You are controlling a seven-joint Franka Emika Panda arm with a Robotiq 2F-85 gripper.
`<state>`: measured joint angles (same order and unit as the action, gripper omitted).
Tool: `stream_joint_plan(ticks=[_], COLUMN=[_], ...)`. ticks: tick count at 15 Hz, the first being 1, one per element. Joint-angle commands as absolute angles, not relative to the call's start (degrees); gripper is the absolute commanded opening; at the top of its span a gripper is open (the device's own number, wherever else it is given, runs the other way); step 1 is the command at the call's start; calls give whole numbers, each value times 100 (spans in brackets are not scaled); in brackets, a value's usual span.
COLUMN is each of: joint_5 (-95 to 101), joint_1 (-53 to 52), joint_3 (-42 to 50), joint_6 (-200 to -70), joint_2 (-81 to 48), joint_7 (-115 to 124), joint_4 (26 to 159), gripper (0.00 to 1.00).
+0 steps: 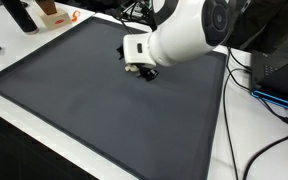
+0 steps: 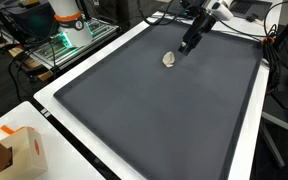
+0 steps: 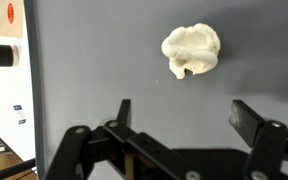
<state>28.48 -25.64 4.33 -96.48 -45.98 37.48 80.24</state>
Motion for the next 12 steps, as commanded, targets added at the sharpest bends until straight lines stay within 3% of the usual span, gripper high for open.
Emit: stream_joint_plan(ticks=[1,12], joint_5=[3292,3657], joint_1=[-2794,-2873], joint_3=[504,304], joint_6=[-9411,-9497], joint_2=[-4718,-4560], joint_7=[4125,5158], joint_4=[8032,8464], gripper=[100,100])
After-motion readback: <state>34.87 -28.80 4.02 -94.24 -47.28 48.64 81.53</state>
